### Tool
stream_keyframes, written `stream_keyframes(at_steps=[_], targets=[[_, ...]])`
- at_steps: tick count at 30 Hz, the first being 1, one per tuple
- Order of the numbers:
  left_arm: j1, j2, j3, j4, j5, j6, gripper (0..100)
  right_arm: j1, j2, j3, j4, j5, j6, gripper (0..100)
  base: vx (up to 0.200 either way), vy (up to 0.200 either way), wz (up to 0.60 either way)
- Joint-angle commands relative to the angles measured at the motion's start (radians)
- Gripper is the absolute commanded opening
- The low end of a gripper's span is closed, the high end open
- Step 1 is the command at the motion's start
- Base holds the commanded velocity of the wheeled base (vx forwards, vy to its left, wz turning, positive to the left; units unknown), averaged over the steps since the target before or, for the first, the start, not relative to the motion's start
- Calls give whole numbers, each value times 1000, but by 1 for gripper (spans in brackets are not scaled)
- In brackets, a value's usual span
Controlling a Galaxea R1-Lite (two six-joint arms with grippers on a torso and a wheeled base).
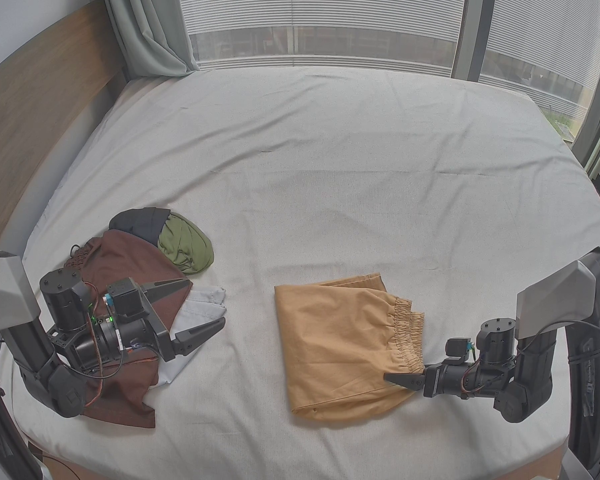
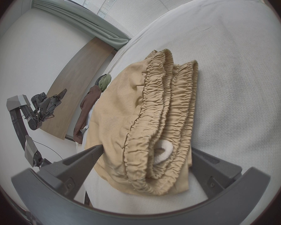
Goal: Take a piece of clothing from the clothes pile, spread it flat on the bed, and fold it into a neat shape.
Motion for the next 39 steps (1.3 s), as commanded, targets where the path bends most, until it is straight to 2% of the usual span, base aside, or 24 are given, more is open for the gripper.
stream_keyframes(at_steps=[1,13,14,32,39], targets=[[-2,3,3,0,0,0,100,13,2,-5,2,1,3,100,0,0,0],[-5,4,5,0,0,0,100,16,2,-17,2,1,3,100,0,0,0],[-3,4,5,0,0,0,100,16,2,-17,0,1,3,0,0,0,0],[-2,4,5,0,0,0,100,25,-11,-11,-1,3,3,0,0,0,0],[-3,4,13,0,0,0,100,56,-172,30,3,1,14,0,0,0,0]])
